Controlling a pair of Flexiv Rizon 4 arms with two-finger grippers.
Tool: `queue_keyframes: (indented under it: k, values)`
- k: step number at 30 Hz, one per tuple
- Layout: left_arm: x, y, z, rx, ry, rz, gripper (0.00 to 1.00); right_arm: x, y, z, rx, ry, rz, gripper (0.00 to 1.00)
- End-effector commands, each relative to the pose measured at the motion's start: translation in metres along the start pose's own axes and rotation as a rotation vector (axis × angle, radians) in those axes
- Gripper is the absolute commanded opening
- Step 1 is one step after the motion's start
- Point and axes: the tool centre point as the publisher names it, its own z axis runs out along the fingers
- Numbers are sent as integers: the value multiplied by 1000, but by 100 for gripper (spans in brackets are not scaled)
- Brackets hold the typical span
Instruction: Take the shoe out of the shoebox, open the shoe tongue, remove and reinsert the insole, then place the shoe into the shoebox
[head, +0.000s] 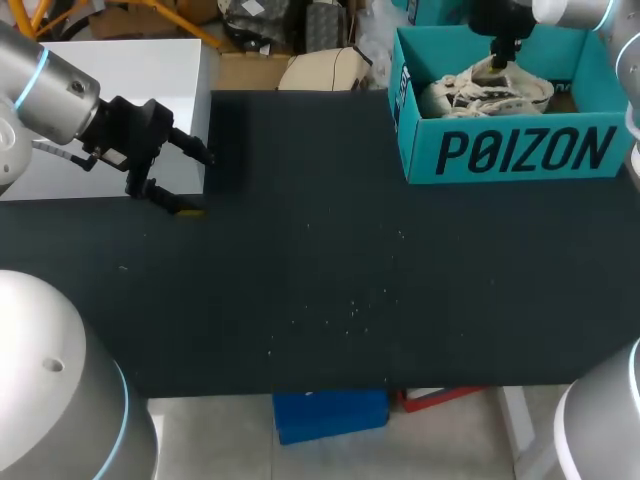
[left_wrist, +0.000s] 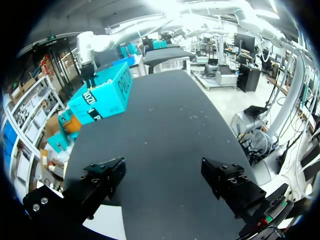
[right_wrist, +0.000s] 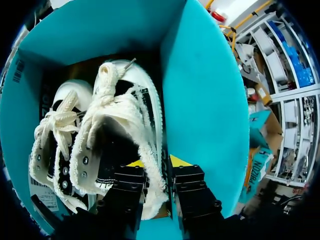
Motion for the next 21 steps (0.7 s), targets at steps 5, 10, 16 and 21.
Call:
queue_keyframes:
  k: [5,10,16,21]
  values:
    - [1,1,1,-1,-3,1,100,16,-11,-53,17,-31,9,23]
    - [1,1,1,-1,-3,1,100,30,-19,-84,22,-64,1,20]
    - [1,1,1,-1,-3,1,100,58,-23,-117,27,-88,-36,22]
    - [1,1,1,-1,-3,1,100,86,-21,-140,42,-107,-65,24]
